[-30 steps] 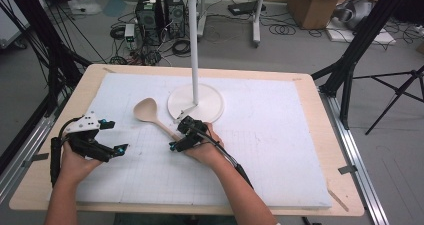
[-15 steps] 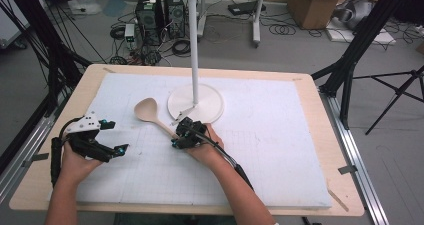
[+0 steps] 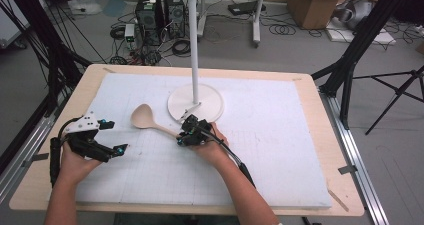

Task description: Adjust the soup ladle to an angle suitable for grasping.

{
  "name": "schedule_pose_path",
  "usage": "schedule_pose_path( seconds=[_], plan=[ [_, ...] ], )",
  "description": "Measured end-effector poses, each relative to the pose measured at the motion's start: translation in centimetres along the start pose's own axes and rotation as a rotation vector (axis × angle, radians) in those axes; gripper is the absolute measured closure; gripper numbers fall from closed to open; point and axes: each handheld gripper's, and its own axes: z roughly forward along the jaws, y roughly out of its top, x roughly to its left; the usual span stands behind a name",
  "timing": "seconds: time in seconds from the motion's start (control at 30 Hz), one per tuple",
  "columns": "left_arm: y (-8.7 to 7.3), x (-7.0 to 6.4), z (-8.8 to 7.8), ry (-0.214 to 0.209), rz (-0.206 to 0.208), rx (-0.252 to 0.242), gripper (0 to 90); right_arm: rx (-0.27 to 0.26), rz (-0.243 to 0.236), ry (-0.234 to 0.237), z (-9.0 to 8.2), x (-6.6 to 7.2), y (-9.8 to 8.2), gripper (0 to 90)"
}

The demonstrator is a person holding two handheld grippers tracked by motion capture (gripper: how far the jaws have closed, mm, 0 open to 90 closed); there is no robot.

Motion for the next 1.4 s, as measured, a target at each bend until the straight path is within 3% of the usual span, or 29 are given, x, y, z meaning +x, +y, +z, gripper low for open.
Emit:
schedule_pose_path(
  seconds=[0.33, 0.57, 0.7, 1.4],
  plan=[
    [0.2, -0.2, 0.0, -0.007, -0.002, -0.012, 1.8, 0.002, -0.044, 0.032, -1.2, 0.3, -0.8, 74.7],
    [0.3, -0.3, 0.0, -0.014, 0.001, -0.012, 1.8, -0.001, -0.130, 0.060, -2.2, 0.9, -1.5, 74.7],
    [0.4, -0.4, 0.0, -0.013, 0.006, -0.009, 1.8, 0.000, -0.156, 0.086, -2.5, 1.4, -1.9, 74.7],
    [0.6, -0.6, 0.1, -0.023, 0.014, -0.011, 1.8, 0.005, -0.244, 0.226, -2.9, 2.3, -3.4, 74.5]
  ],
)
